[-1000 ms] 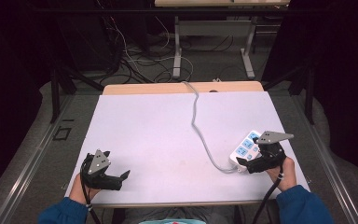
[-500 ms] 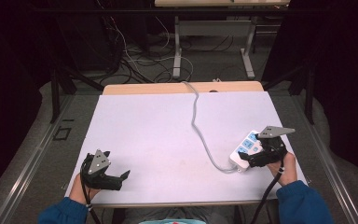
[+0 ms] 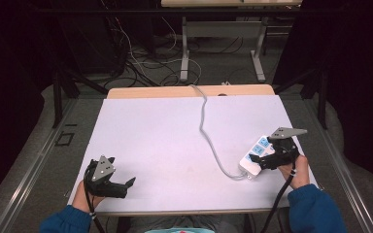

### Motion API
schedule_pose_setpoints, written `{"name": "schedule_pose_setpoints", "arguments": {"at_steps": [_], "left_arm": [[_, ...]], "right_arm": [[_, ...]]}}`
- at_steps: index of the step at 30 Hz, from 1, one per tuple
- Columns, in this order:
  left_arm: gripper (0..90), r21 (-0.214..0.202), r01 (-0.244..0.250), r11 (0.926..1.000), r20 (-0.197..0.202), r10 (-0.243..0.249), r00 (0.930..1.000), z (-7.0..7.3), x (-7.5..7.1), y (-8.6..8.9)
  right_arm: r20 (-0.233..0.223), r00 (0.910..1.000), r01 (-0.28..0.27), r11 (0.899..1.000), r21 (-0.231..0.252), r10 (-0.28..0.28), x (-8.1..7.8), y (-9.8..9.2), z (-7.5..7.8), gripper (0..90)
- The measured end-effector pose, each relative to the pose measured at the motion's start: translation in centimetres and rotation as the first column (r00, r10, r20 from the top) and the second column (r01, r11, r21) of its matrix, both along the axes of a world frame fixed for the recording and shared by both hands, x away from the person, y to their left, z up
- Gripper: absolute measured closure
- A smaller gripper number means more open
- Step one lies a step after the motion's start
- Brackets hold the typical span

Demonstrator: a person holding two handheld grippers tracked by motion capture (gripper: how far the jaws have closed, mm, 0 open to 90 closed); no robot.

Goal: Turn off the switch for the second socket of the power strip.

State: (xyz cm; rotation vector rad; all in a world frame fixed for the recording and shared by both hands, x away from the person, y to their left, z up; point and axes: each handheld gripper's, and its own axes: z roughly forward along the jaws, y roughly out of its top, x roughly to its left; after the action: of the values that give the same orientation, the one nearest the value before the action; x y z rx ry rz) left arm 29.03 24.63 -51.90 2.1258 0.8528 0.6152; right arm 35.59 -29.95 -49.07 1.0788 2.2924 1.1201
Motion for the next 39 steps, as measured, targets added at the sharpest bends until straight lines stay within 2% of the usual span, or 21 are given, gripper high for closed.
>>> {"name": "schedule_pose_setpoints", "arguments": {"at_steps": [16, 20, 23, 24, 29, 31, 33, 34, 37, 38, 39], "left_arm": [[0.2, -0.001, 0.001, 1.0000, -0.002, -0.001, 1.0000, 0.0, 0.0, 0.0], [0.2, -0.003, 0.003, 1.0000, -0.003, -0.003, 1.0000, 0.0, 0.0, 0.0], [0.2, -0.001, 0.003, 1.0000, -0.001, -0.003, 1.0000, 0.0, 0.0, 0.0], [0.2, -0.005, 0.004, 1.0000, -0.004, -0.004, 1.0000, 0.0, 0.0, 0.0], [0.2, -0.005, 0.006, 1.0000, -0.003, -0.006, 1.0000, 0.0, 0.1, 0.0], [0.2, -0.003, 0.009, 1.0000, -0.004, -0.009, 1.0000, 0.0, 0.1, 0.0], [0.2, -0.006, 0.009, 0.9999, -0.005, -0.009, 1.0000, 0.0, 0.1, 0.0], [0.2, -0.004, 0.008, 1.0000, -0.005, -0.008, 1.0000, 0.0, 0.1, 0.0], [0.2, -0.007, 0.008, 0.9999, -0.005, -0.008, 1.0000, 0.0, 0.1, 0.0], [0.2, -0.005, 0.007, 1.0000, -0.005, -0.007, 1.0000, 0.0, 0.0, 0.0], [0.2, -0.005, 0.006, 1.0000, -0.006, -0.006, 1.0000, 0.0, 0.0, 0.0]], "right_arm": [[-0.018, 0.9997, 0.019, 1.000, 0.009, -0.018, 1.2, -1.0, -0.3, 0.0], [-0.035, 0.9987, 0.039, 0.999, 0.026, -0.038, 1.4, -1.2, -0.5, 0.0], [-0.026, 0.9986, 0.046, 0.999, 0.022, -0.046, 1.6, -1.5, -0.6, 0.0], [-0.037, 0.9978, 0.057, 0.998, 0.036, -0.056, 1.5, -1.5, -0.6, 0.0], [-0.039, 0.9969, 0.070, 0.997, 0.027, -0.069, 1.7, -1.8, -0.9, 0.2], [-0.041, 0.9963, 0.077, 0.997, 0.026, -0.076, 1.7, -1.8, -0.9, 4.1], [-0.046, 0.9954, 0.086, 0.996, 0.035, -0.084, 1.6, -1.9, -0.9, 15.6], [-0.042, 0.9951, 0.091, 0.995, 0.038, -0.090, 1.5, -1.9, -0.9, 16.4], [-0.041, 0.9949, 0.093, 0.995, 0.027, -0.092, 1.5, -2.1, -1.0, 29.4], [-0.047, 0.9940, 0.100, 0.995, 0.028, -0.099, 1.4, -2.1, -1.0, 35.1], [-0.035, 0.9945, 0.100, 0.995, 0.018, -0.099, 1.4, -2.2, -1.1, 49.0]]}}
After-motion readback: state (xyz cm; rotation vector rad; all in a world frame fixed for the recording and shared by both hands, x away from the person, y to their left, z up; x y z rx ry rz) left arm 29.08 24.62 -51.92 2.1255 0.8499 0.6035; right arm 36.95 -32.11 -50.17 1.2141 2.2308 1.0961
